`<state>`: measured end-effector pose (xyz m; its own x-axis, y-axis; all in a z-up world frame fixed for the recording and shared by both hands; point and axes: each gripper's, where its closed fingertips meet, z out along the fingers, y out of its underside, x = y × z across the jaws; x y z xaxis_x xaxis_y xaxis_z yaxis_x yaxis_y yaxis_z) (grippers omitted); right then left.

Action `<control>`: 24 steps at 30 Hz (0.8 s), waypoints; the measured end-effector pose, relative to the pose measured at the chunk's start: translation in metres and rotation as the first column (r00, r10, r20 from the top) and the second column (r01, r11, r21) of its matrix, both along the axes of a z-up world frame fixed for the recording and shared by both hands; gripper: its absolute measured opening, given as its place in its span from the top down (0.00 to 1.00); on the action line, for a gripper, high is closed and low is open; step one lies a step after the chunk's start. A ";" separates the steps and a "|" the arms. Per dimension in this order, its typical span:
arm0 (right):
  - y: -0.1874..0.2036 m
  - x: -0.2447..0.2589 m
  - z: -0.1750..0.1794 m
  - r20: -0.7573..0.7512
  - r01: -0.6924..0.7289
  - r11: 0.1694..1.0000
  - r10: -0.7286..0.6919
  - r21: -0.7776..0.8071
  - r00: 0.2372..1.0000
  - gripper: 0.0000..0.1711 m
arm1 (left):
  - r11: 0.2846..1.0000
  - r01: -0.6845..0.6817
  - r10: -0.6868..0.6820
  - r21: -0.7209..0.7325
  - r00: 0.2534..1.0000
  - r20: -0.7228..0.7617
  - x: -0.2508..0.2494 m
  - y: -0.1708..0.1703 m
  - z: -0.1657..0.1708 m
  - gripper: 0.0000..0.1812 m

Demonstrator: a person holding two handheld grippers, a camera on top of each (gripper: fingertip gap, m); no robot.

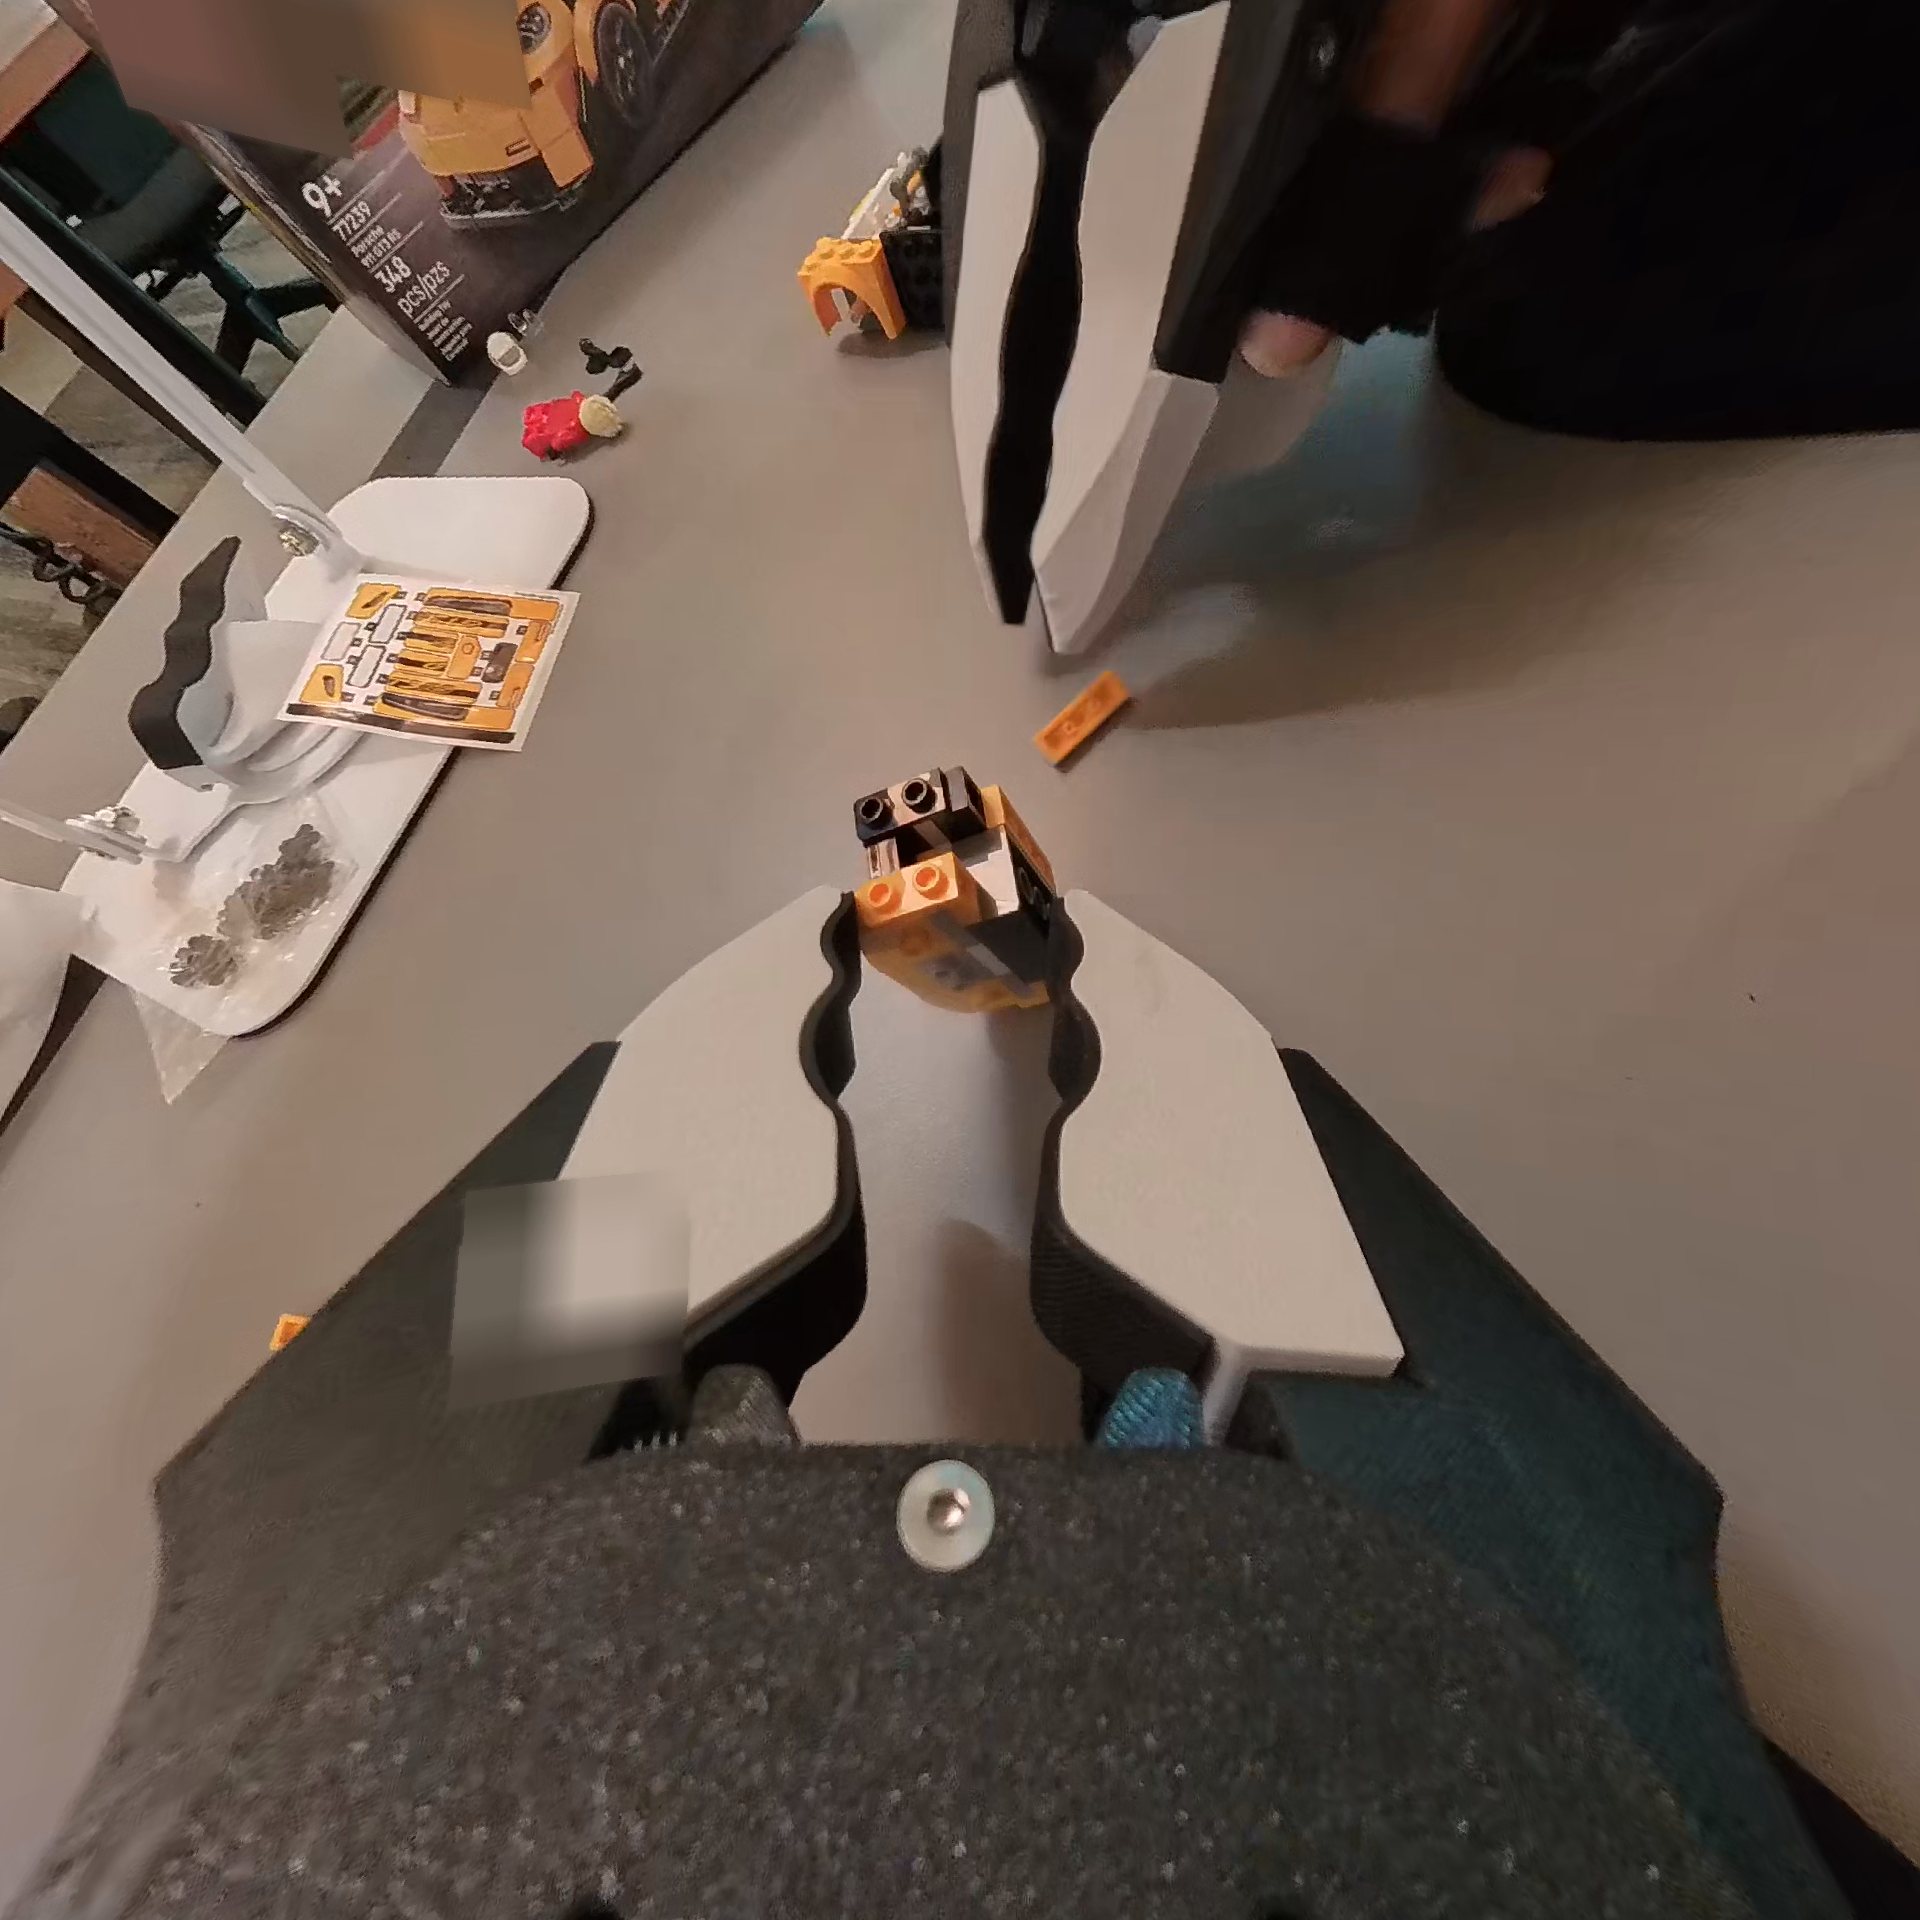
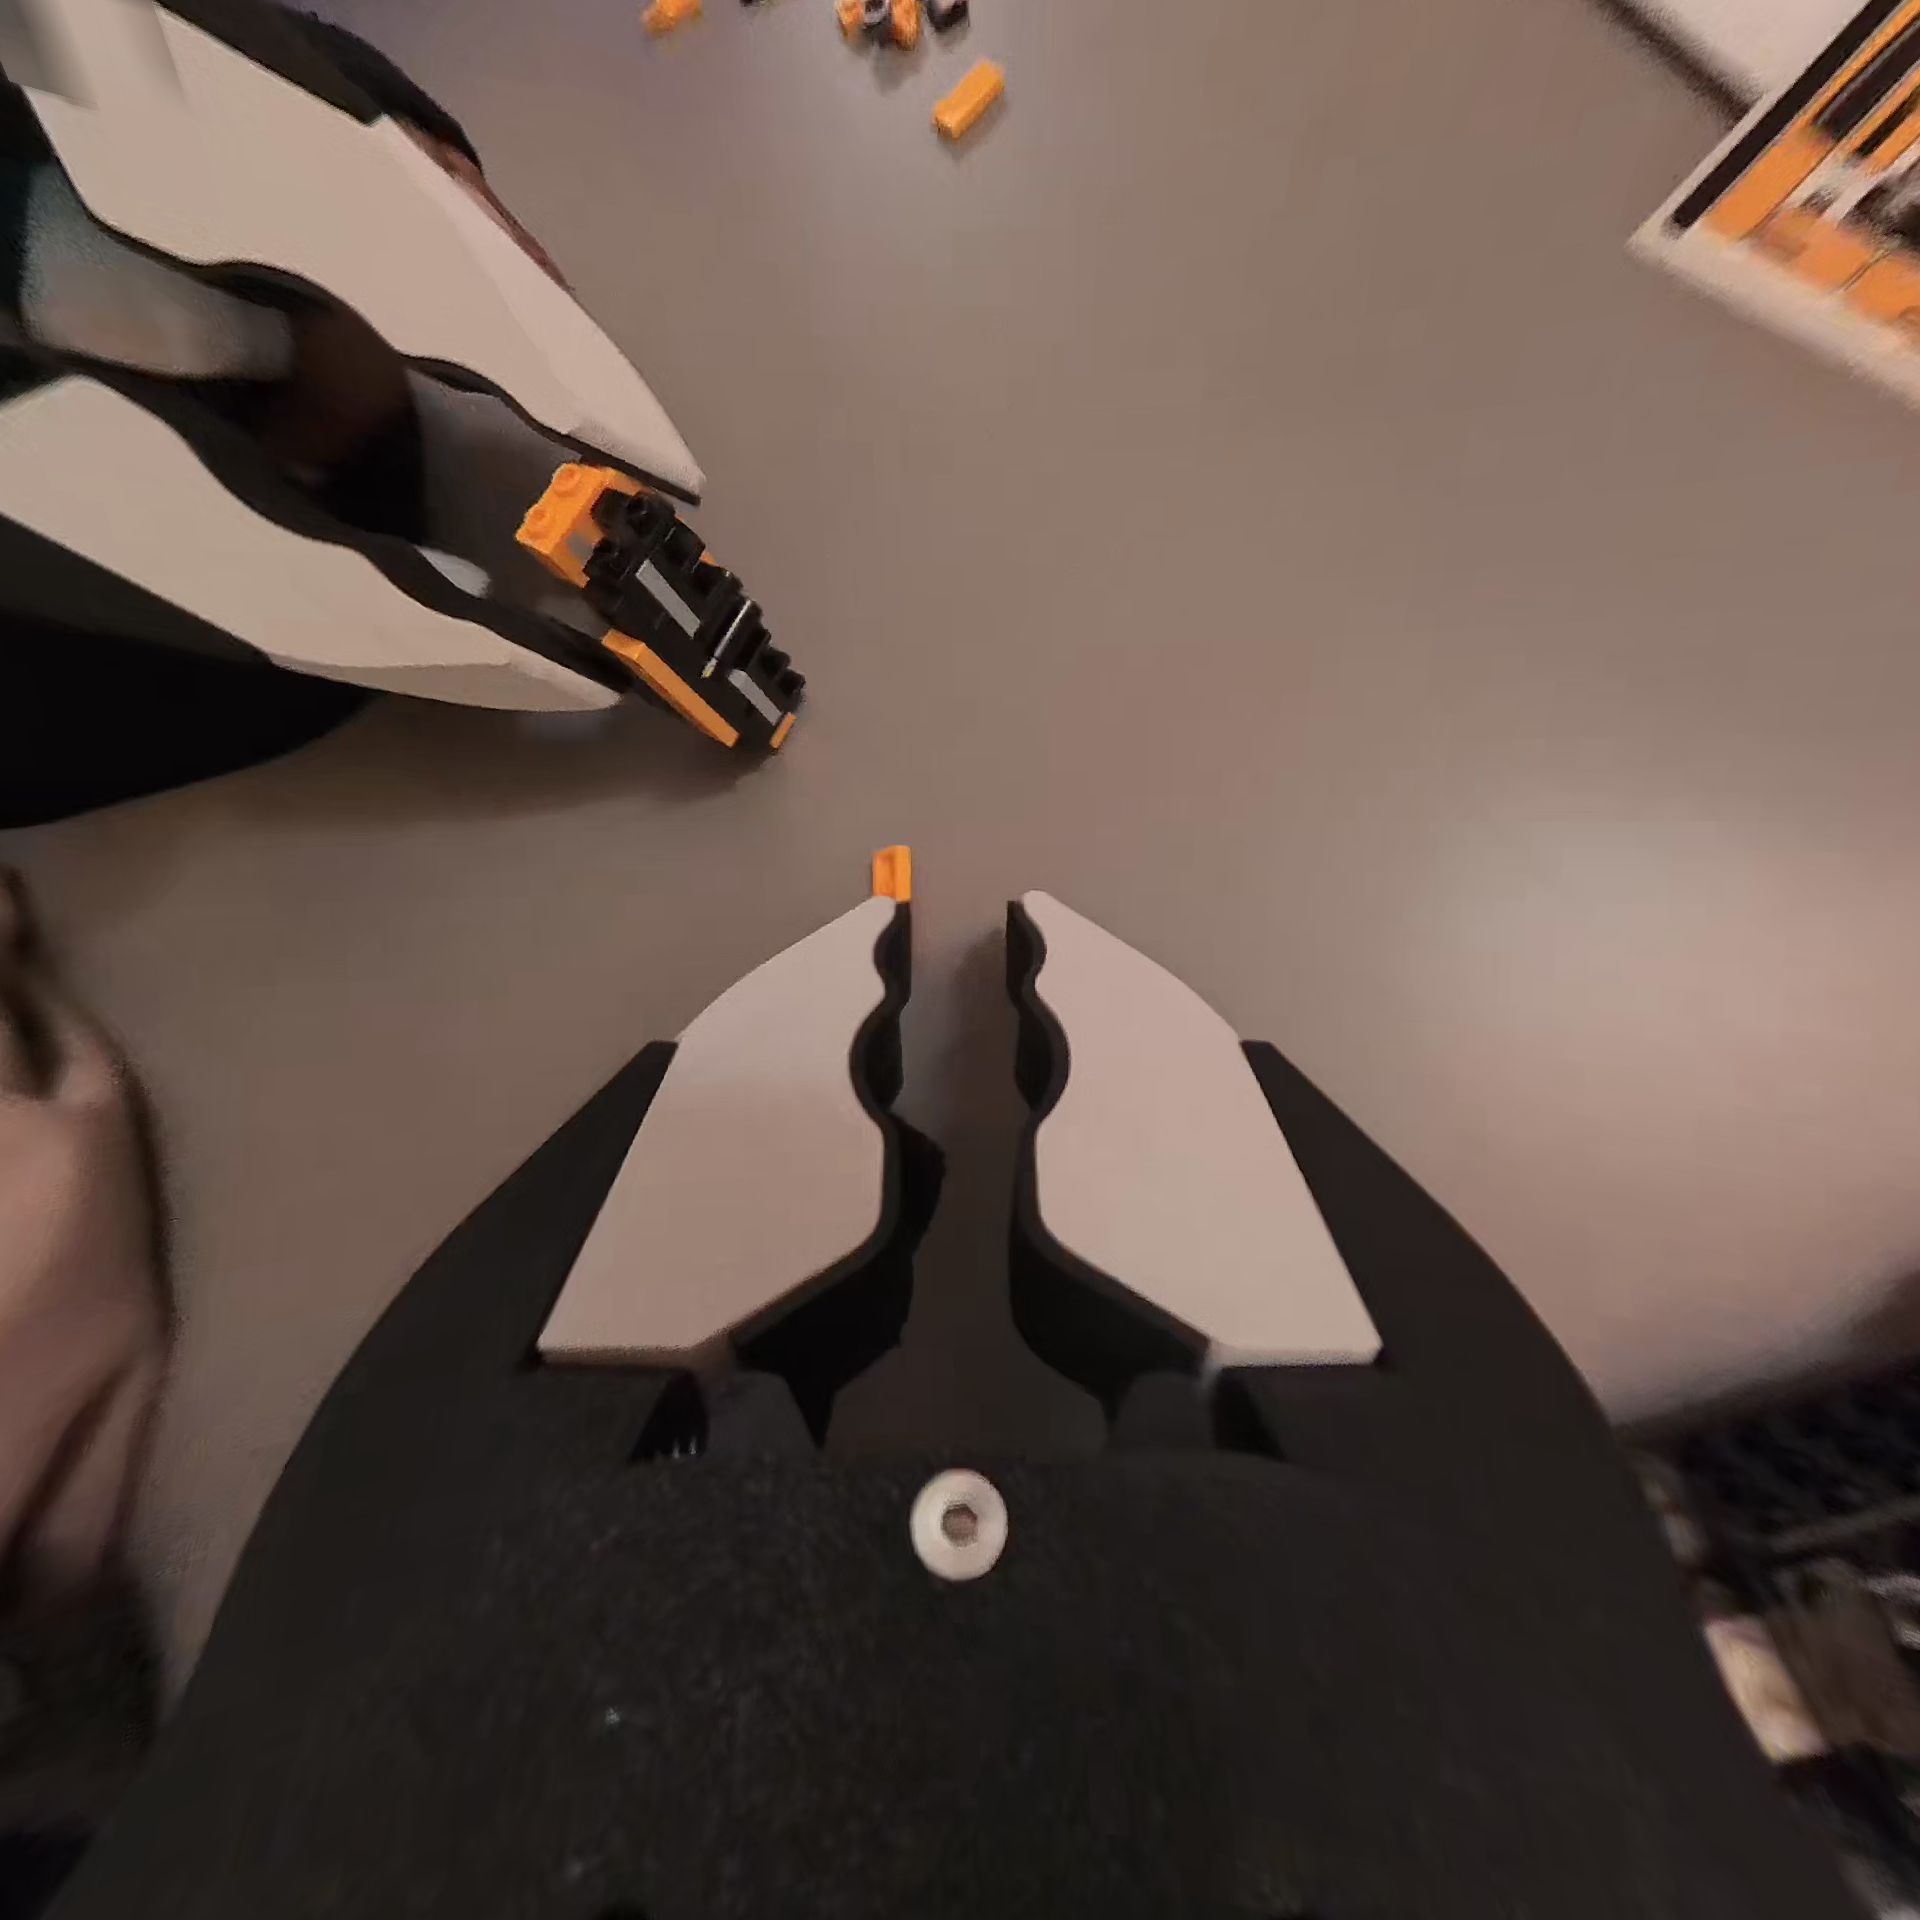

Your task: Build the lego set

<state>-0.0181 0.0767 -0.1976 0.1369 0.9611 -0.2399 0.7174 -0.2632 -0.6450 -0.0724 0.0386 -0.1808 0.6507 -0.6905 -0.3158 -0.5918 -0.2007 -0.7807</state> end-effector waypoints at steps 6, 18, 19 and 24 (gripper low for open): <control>-0.014 0.004 -0.005 0.077 -0.228 0.896 0.215 0.381 0.974 0.92 | 1.000 0.001 -0.001 -0.002 1.000 0.003 -0.001 -0.001 0.000 0.81; -0.010 -0.004 -0.013 0.093 -0.201 0.918 0.180 0.341 0.979 0.95 | 1.000 0.003 -0.003 -0.001 1.000 0.000 -0.002 -0.002 0.002 0.81; -0.013 -0.005 -0.011 0.056 -0.173 0.951 0.164 0.255 0.985 0.95 | 1.000 0.003 -0.003 -0.001 1.000 0.001 -0.002 -0.003 0.002 0.81; -0.030 -0.002 0.002 -0.016 -0.052 0.935 0.050 -0.350 0.999 0.95 | 1.000 0.003 -0.003 -0.006 1.000 0.006 -0.003 -0.003 0.002 0.81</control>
<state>-0.0203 0.0464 -0.1959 0.0872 0.8217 -0.5632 0.7318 -0.4364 -0.5234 -0.0751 0.0357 -0.1787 0.6503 -0.6944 -0.3079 -0.5880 -0.2035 -0.7828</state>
